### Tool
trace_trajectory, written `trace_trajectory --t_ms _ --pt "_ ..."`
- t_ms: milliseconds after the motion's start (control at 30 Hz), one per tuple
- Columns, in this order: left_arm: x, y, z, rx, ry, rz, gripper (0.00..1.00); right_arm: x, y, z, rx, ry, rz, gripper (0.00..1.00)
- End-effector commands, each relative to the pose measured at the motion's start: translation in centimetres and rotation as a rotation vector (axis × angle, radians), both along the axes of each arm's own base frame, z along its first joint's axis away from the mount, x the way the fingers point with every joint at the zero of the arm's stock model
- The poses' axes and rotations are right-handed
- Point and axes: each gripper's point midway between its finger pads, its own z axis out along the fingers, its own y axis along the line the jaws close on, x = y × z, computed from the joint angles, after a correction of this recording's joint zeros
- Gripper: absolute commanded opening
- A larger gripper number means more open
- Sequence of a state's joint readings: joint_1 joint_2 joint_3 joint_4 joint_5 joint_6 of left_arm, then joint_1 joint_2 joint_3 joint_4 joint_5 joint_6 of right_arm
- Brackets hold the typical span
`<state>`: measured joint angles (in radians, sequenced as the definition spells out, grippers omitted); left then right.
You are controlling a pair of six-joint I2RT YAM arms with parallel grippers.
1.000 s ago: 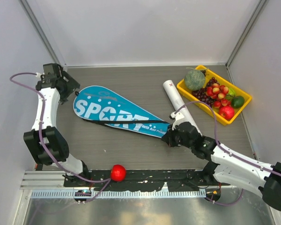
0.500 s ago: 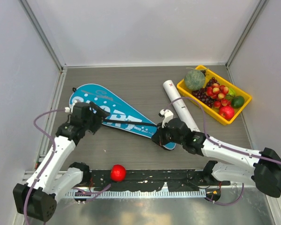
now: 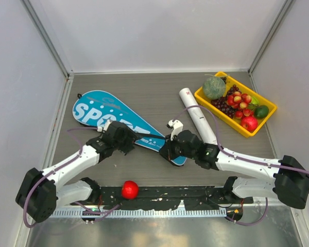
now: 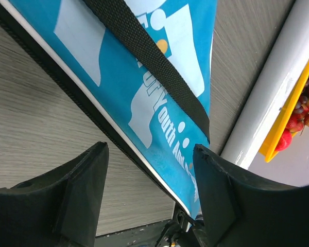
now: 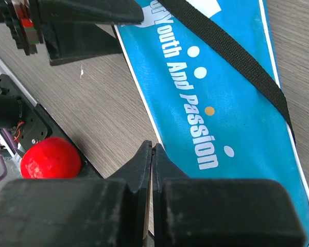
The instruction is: Pack up the badminton gear
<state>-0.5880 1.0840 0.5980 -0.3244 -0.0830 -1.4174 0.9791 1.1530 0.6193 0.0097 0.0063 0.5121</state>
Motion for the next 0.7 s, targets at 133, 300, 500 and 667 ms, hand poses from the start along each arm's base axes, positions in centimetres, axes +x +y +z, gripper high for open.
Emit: trace_trajectory --t_ms 133,300,500,667 --pt "1.8 -2.3 0.3 -0.026 -0.062 0.026 0.61 1.7 0.9 5.6 0.167 -0.113 -0.073 0.05" --pt "2.0 -2.9 -0.7 0.0 -0.058 0.024 0.4 1.4 0.6 5.0 0.169 -0.103 -0.077 0.05" --pt "2.6 -2.4 -0.2 0.019 -0.078 0.055 0.0 0.8 -1.9 3.4 0.129 -0.091 -0.132 0.05" --pt "3.5 -0.6 2.4 0.118 -0.114 0.101 0.0 0.7 -7.4 -0.2 0.059 -0.089 -0.315 0.05"
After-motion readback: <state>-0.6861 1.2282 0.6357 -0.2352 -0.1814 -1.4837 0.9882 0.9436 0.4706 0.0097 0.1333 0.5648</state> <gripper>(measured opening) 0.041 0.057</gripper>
